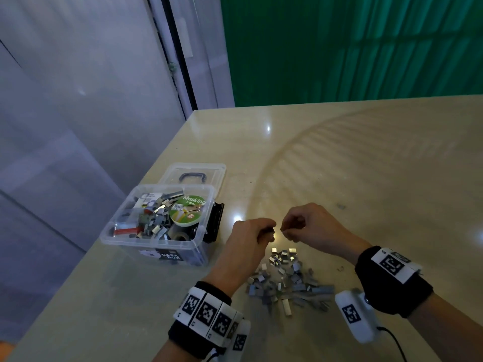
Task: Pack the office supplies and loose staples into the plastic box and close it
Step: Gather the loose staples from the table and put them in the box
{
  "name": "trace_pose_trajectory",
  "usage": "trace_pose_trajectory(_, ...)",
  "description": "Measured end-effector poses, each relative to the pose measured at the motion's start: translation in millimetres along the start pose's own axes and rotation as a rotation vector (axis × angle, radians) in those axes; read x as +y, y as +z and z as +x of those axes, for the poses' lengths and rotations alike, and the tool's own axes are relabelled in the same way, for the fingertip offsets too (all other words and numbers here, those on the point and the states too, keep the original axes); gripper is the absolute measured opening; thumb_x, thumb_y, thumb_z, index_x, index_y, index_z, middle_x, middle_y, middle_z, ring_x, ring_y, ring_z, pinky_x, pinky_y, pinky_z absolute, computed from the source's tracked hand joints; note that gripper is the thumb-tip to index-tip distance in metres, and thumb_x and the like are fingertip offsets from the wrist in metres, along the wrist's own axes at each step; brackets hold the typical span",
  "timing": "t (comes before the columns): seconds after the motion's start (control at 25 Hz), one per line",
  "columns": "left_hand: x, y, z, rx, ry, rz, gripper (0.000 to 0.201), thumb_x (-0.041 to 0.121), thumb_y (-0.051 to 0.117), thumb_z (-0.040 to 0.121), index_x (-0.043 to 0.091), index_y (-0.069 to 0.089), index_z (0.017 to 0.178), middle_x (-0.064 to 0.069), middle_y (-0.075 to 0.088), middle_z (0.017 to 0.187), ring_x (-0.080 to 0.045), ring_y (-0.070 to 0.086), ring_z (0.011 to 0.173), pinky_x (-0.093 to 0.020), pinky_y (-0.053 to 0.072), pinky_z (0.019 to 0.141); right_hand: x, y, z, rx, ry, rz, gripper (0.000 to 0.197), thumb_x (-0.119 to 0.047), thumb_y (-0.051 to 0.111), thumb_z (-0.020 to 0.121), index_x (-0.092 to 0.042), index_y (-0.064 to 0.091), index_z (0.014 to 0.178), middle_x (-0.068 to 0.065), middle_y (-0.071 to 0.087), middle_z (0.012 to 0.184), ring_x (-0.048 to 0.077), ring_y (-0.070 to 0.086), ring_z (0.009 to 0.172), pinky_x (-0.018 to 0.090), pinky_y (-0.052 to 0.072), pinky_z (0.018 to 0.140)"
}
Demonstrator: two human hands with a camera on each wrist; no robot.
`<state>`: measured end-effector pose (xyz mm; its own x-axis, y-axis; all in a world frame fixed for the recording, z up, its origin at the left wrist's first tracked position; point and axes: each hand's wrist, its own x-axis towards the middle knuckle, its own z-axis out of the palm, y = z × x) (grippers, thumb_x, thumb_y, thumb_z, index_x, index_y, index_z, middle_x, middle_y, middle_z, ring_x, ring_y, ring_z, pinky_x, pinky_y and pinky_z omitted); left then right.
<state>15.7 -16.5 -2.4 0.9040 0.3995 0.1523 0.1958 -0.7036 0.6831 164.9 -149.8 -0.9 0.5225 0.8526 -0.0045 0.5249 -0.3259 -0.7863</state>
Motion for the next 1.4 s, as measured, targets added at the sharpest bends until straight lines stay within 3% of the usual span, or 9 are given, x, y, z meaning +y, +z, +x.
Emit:
trace_pose_trajectory(0.16,-4,-47,-8,0.114,0.061,-0.058,0.026,0.002,0.062,0.092,0.010,0.072,0.115,0.000,0.075,0.091,-0.006,0.069,0.085,-0.024,0.054,0.083,-40,14,14,-0.014,-0.052,0.125,0.008,-0.006,0.076,0.086,-0.013,0.071,0.085,0.007,0.074,0.071,0.022,0.072,0.067,0.038,0.061,0.070)
trace_pose_trajectory(0.36,-45,-121,-28,0.183,0.065,-0.003,0.028,-0.005,0.058,0.089,0.021,0.068,0.086,-0.001,0.069,0.078,-0.009,0.064,0.073,-0.031,0.056,0.071,-95,55,44,-0.038,-0.158,0.156,0.016,-0.002,0.072,0.084,-0.016,0.075,0.091,-0.003,0.074,0.070,0.012,0.071,0.064,0.028,0.058,0.069)
trace_pose_trajectory(0.48,-80,-162,-35,0.270,-0.050,0.008,0.019,0.000,0.064,0.089,0.011,0.075,0.102,0.003,0.074,0.087,-0.003,0.067,0.080,-0.023,0.055,0.077,-125,82,71,-0.062,-0.247,0.066,0.017,-0.001,0.073,0.081,-0.016,0.079,0.088,-0.005,0.075,0.075,0.007,0.071,0.070,0.029,0.057,0.071)
trace_pose_trajectory(0.6,-110,-192,-41,0.314,-0.109,0.036,0.015,0.008,0.068,0.090,0.013,0.076,0.102,0.004,0.074,0.084,0.003,0.067,0.076,-0.017,0.055,0.073,-153,105,101,-0.098,-0.296,0.009,0.019,-0.001,0.073,0.081,-0.018,0.079,0.086,-0.006,0.076,0.080,0.005,0.071,0.077,0.025,0.057,0.073)
trace_pose_trajectory(0.76,-136,-206,-36,0.261,-0.141,0.071,0.010,0.013,0.066,0.093,0.011,0.075,0.097,-0.005,0.074,0.088,-0.012,0.067,0.071,-0.031,0.058,0.072,-178,124,136,-0.084,-0.279,-0.097,0.014,-0.005,0.074,0.085,-0.018,0.079,0.089,-0.008,0.074,0.085,0.001,0.067,0.079,0.013,0.051,0.071)
trace_pose_trajectory(0.92,-159,-204,-24,0.144,-0.097,0.257,0.013,0.016,0.069,0.091,0.020,0.078,0.100,-0.001,0.067,0.095,-0.013,0.057,0.082,-0.020,0.040,0.072,-189,147,157,-0.131,-0.250,-0.174,0.015,-0.005,0.073,0.085,-0.017,0.079,0.091,-0.006,0.073,0.083,0.003,0.067,0.076,0.014,0.051,0.068)
trace_pose_trajectory(1.0,-161,-204,-21,0.116,-0.058,0.264,0.020,0.011,0.071,0.088,0.022,0.079,0.103,0.000,0.069,0.094,-0.015,0.060,0.083,-0.018,0.040,0.071,-190,153,159,-0.161,-0.244,-0.206,0.017,-0.006,0.073,0.085,-0.019,0.079,0.094,-0.005,0.075,0.086,0.005,0.068,0.078,0.019,0.054,0.070)
trace_pose_trajectory(1.12,-156,-216,-19,0.139,-0.028,0.203,0.021,0.003,0.067,0.089,0.016,0.079,0.101,-0.001,0.071,0.088,-0.007,0.058,0.068,-0.014,0.048,0.067,-189,149,162,-0.168,-0.226,-0.215,0.023,-0.004,0.069,0.087,-0.020,0.078,0.101,-0.007,0.076,0.088,0.002,0.069,0.081,0.017,0.055,0.074)
trace_pose_trajectory(1.4,-139,-217,-6,0.227,0.047,0.091,0.014,0.017,0.069,0.091,0.019,0.076,0.104,0.003,0.071,0.096,-0.012,0.061,0.091,-0.029,0.051,0.081,-180,105,148,-0.060,-0.194,-0.132,0.013,-0.012,0.073,0.089,-0.020,0.079,0.096,-0.011,0.076,0.085,-0.002,0.069,0.079,0.014,0.053,0.072)
